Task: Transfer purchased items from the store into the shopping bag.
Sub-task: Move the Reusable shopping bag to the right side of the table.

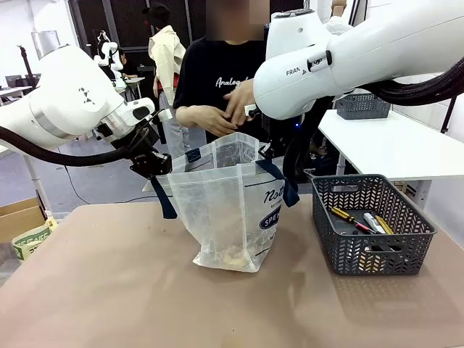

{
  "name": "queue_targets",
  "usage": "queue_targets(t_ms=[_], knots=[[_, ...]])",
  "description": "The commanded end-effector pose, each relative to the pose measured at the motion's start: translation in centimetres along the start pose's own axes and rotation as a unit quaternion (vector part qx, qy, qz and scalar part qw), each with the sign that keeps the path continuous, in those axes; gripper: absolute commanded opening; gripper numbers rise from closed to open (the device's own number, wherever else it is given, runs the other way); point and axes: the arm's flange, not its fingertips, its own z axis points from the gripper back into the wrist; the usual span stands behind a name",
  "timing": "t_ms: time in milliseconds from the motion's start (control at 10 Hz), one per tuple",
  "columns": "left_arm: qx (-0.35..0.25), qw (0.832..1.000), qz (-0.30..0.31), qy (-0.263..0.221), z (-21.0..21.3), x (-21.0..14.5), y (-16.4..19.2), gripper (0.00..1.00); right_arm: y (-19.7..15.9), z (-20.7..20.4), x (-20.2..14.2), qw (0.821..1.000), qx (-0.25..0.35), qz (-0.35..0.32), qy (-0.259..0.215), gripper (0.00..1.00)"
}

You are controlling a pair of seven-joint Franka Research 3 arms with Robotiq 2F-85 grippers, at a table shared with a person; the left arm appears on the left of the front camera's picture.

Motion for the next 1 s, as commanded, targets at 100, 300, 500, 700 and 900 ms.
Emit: queue_targets(t_ms=[100,300,500,700,900], knots=[[0.001,1.000,0.001,-0.002,0.24,0.02,0.10,0.00,-0.10,-0.08,-0.05,1.000,0.000,-0.001,0.001,0.00],[0.001,1.000,0.001,-0.002,0.24,0.02,0.10,0.00,-0.10,-0.08,-0.05,1.000,0.000,-0.001,0.001,0.00],[0.001,1.000,0.001,-0.002,0.24,0.02,0.10,0.00,-0.10,-0.08,-0.05,1.000,0.000,-0.001,0.001,0.00],[0.001,1.000,0.001,-0.002,0.24,0.02,0.10,0.00,-0.10,-0.08,-0.05,1.000,0.000,-0.001,0.001,0.00],[0.001,1.000,0.001,-0.002,0.24,0.02,0.10,0.00,-0.10,-0.08,-0.05,1.000,0.000,-0.001,0.001,0.00]])
